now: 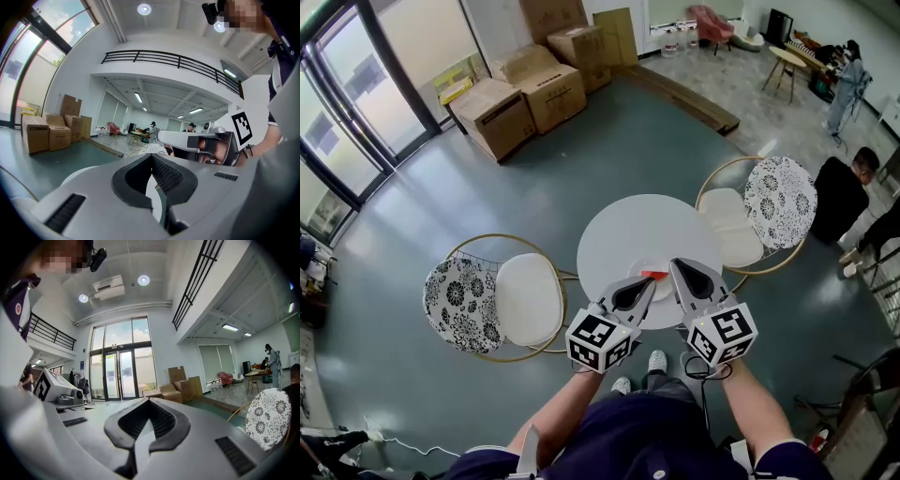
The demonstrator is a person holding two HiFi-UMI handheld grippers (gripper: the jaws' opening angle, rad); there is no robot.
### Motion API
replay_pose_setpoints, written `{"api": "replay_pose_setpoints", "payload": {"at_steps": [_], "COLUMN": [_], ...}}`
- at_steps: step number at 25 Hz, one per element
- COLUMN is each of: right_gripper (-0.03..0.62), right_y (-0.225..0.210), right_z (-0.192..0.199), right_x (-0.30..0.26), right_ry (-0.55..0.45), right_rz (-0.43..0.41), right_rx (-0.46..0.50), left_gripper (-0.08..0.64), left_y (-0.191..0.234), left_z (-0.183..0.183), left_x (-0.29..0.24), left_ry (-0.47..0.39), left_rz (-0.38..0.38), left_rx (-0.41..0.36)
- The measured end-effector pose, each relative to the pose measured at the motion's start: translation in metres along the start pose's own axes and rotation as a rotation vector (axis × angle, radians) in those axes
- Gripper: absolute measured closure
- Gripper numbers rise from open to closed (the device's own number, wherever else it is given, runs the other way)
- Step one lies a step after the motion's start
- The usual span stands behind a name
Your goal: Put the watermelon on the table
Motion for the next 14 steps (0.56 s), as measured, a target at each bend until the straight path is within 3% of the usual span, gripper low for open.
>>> {"api": "replay_pose_setpoints", "payload": {"at_steps": [14], "right_gripper": [0.589], "right_y": [-0.0025], "right_z": [0.0001], "right_x": [0.0001], "right_ry": [-0.002], "right_rz": [0.003], "right_rx": [0.003], "left_gripper": [0.557], "left_y": [-0.0007], "left_z": [0.0007], "left_x": [-0.0019], "left_ry": [0.001], "left_rz": [0.004], "left_rx": [0.004]}}
Point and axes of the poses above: the fingertips, and each gripper's own axes: x backward along the fingers, y to its left, z out of its underside, the point moved 6 cm from there along x, backward along the fingers, and after that the axes turned 11 degrees about z, right-handed, at the moved point
